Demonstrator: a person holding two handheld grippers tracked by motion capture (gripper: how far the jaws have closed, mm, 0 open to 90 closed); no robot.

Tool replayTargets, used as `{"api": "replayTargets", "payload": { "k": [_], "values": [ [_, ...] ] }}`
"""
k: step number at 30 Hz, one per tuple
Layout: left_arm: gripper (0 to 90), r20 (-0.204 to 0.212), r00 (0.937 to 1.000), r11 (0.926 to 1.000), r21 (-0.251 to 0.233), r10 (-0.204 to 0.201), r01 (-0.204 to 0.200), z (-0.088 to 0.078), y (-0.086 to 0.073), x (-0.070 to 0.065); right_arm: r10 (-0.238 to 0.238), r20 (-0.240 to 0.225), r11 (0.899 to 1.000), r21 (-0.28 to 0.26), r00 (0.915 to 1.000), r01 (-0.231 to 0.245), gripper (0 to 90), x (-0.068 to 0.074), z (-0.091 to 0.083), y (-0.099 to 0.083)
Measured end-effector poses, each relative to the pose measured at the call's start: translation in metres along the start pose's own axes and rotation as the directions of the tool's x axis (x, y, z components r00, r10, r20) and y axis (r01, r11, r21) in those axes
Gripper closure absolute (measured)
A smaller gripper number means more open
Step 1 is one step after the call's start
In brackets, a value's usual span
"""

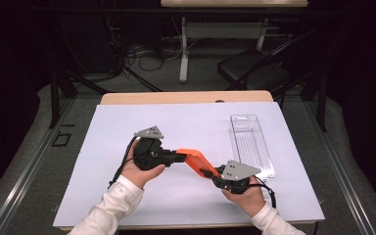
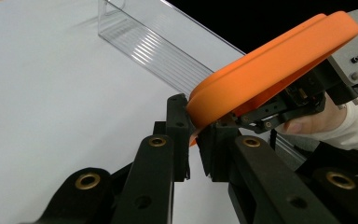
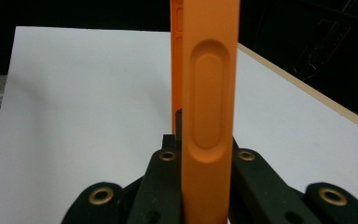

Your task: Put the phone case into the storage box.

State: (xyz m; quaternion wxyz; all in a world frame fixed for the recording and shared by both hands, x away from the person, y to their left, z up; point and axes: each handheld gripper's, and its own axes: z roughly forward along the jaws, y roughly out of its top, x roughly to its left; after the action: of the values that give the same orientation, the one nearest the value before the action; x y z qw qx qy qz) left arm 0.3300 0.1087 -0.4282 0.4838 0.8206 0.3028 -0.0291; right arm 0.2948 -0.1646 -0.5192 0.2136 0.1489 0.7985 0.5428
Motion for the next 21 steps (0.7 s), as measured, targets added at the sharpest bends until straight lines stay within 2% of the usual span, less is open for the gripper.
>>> {"api": "replayTargets", "payload": {
  "k": [5,21],
  "values": [
    [82.8,0.003,0.9999,0.9999,-0.007,-0.012,0.012,-0.0002,0.0,-0.0006,-0.001,0.001,1.0,-0.002,1.0,0.001,87.2,0.0001,-0.0002,0.0003],
    [83.6,0.001,1.0,0.9999,-0.012,-0.006,0.006,0.0,0.0001,-0.0016,0.014,0.005,1.0,0.0,0.9999,-0.014,85.3,-0.0002,-0.0005,0.0006]
  ]
}}
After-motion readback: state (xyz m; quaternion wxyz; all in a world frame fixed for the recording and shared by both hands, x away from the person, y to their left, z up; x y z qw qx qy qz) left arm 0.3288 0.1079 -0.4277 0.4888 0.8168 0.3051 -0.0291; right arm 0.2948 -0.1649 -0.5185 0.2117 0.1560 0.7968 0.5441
